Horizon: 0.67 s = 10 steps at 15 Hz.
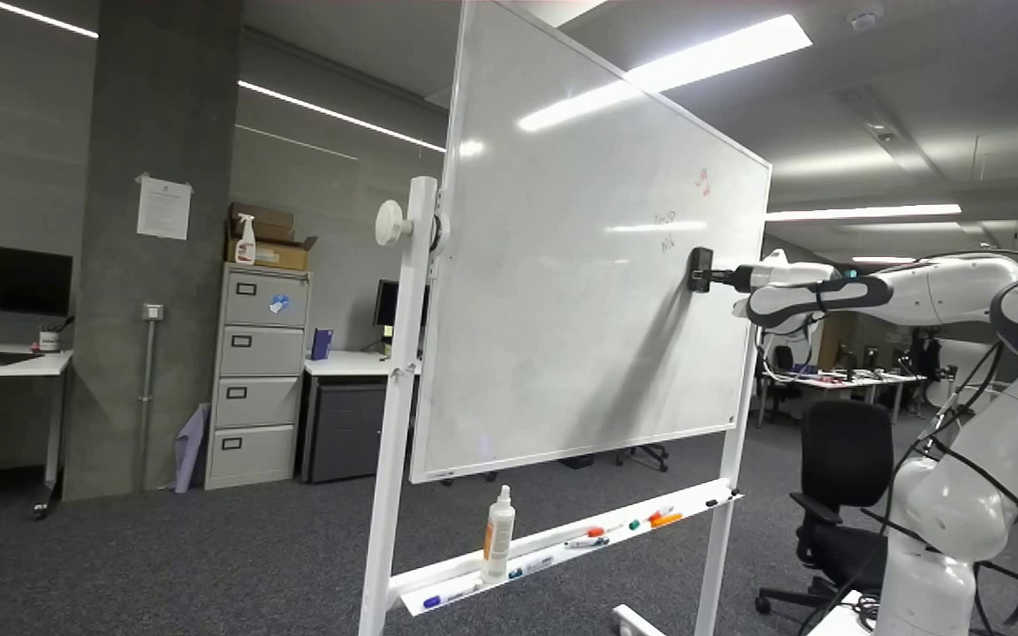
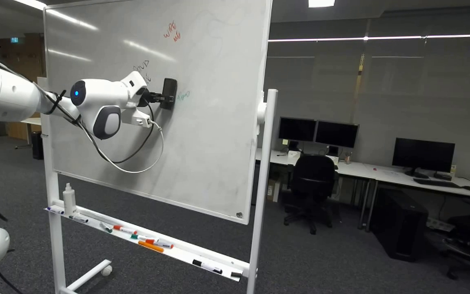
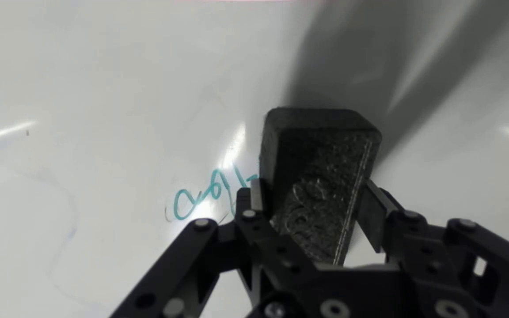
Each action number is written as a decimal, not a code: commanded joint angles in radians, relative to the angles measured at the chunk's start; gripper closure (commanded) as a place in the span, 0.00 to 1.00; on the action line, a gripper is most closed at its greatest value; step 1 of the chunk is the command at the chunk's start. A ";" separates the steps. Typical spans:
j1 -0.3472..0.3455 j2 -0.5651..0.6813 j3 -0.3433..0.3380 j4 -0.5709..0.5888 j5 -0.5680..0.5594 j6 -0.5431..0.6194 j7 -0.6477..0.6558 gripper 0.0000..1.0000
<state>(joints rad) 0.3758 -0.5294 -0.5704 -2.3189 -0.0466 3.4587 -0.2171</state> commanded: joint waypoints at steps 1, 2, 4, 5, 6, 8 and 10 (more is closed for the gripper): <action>0.043 0.038 -0.037 0.049 -0.019 0.000 -0.014 0.69; 0.047 0.042 -0.040 0.052 -0.019 0.000 -0.015 0.69; 0.059 0.045 -0.049 0.059 -0.022 0.000 -0.016 0.69; 0.058 0.047 -0.050 0.059 -0.024 0.000 -0.017 0.69; 0.061 0.049 -0.052 0.060 -0.026 0.000 -0.017 0.69; 0.063 0.052 -0.058 0.064 -0.031 0.000 -0.016 0.69; 0.065 0.056 -0.067 0.070 -0.033 0.000 -0.013 0.69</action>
<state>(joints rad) 0.4080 -0.5117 -0.6029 -2.3014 -0.0665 3.4587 -0.2175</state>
